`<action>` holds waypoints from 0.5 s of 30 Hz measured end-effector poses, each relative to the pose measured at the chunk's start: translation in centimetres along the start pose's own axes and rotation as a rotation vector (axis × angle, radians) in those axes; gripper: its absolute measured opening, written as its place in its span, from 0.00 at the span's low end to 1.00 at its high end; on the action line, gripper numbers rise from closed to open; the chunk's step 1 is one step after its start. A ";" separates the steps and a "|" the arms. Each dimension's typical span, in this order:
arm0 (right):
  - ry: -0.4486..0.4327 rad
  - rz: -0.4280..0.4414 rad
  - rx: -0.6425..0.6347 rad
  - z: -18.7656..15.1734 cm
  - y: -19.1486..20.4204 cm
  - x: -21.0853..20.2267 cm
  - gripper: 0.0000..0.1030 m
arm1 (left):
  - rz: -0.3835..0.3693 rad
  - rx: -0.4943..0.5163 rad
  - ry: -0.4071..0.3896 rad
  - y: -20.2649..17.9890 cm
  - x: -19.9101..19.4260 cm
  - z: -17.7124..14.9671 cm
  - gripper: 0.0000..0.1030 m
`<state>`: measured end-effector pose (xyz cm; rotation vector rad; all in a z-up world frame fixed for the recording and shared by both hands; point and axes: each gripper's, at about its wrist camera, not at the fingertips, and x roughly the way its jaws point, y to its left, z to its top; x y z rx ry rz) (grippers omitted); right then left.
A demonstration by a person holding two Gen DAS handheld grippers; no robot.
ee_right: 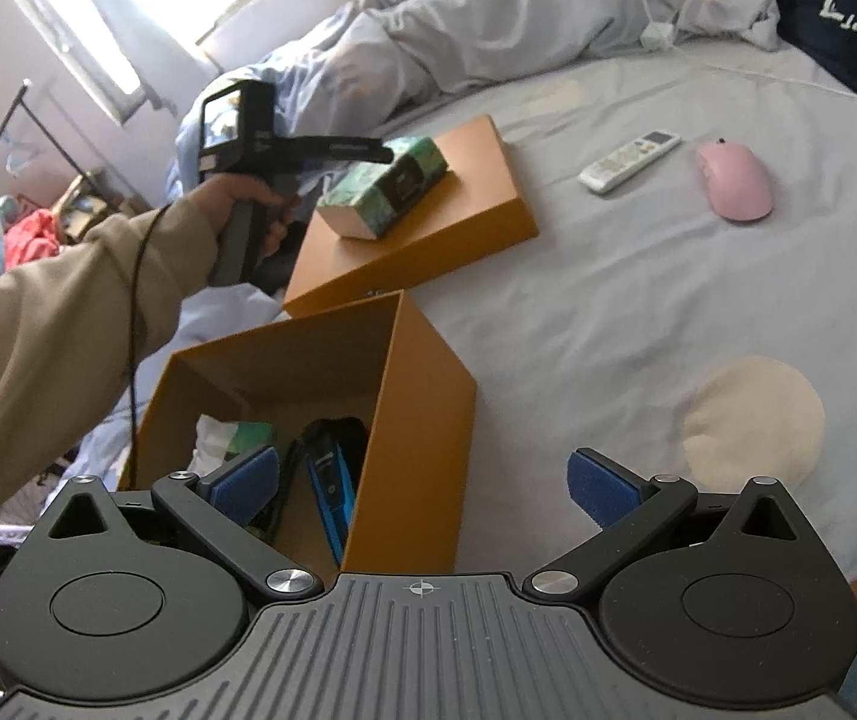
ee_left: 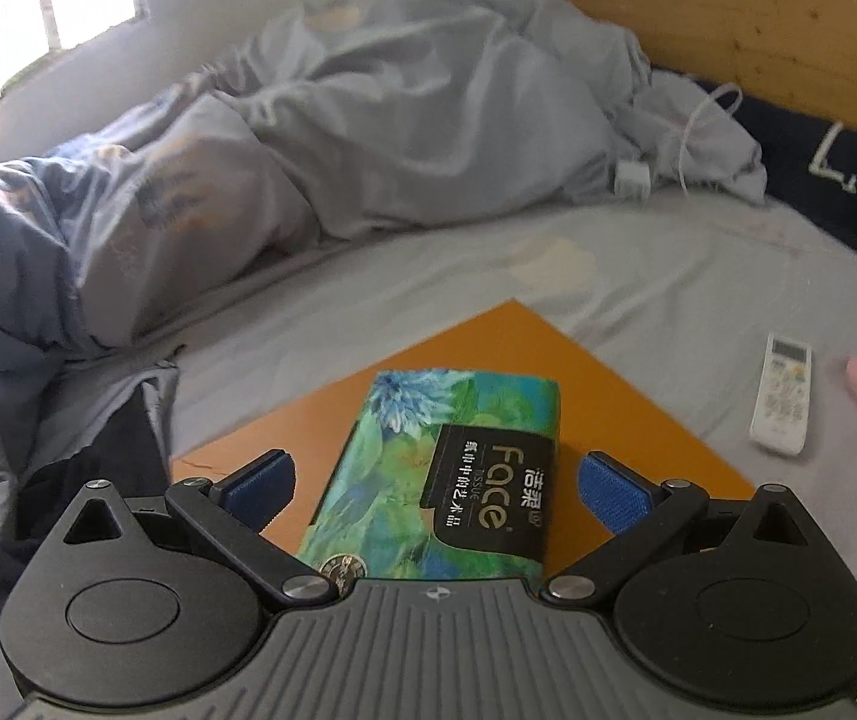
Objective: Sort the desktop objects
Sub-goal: 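Close the left gripper on the green tissue pack and lift it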
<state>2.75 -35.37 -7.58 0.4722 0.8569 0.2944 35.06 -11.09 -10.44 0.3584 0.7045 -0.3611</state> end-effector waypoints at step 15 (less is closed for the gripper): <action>0.015 -0.004 -0.009 0.3 1.0 0.5 1.00 | -0.049 0.048 0.111 0.5 4.6 -0.8 1.00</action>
